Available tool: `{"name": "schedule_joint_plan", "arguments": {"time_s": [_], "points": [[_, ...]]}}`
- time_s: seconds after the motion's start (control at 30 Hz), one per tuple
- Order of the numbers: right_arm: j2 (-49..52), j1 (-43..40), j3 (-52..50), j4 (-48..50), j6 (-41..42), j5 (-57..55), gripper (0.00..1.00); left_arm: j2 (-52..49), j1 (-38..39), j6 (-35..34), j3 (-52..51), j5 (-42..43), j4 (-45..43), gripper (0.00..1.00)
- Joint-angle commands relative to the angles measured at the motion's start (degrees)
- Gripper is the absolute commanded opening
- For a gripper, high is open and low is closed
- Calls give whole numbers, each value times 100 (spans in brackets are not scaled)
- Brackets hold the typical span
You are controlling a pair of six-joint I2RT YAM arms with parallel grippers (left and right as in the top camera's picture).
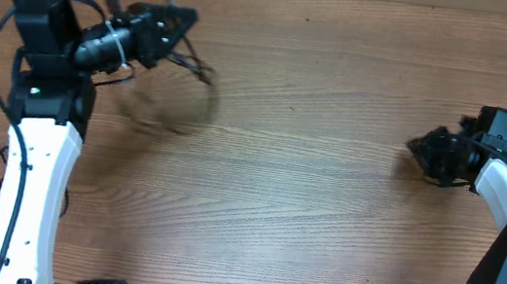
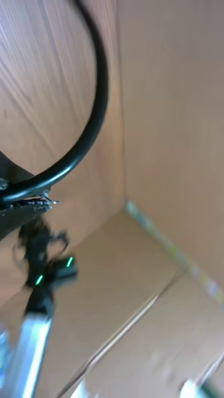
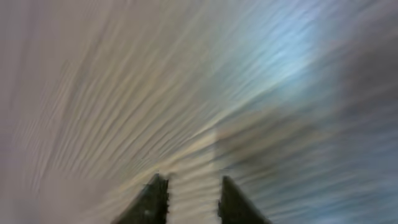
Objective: Untangle cables
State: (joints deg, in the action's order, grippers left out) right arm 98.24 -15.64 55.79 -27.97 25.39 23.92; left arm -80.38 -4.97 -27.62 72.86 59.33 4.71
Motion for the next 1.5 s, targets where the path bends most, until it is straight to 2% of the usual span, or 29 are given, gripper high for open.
{"name": "schedule_joint_plan", "arguments": {"time_s": [0.0,0.1,0.17,0.57,0.8,0.97,1.2,1.47], "points": [[22,190,-24,11,-839,2039,36,133,256,-107,122,782,-107,4],[22,422,-24,-90,-1467,3132,47,131,389,-90,122,763,-94,4],[22,647,-24,-197,-1674,3429,47,131,468,-92,122,728,-94,4],[20,1845,-24,-81,-1674,3659,49,131,651,-90,122,479,109,4],[20,2076,-24,-22,-1670,3858,53,131,651,-170,122,433,131,4],[20,2210,-24,-26,-1657,4179,53,131,651,-1189,122,-267,155,4],[20,2527,-24,-20,-1626,4172,54,131,651,-3014,122,-1423,570,4],[20,2894,-24,160,-1585,4168,54,131,664,-4151,122,-1604,1156,4]]}}
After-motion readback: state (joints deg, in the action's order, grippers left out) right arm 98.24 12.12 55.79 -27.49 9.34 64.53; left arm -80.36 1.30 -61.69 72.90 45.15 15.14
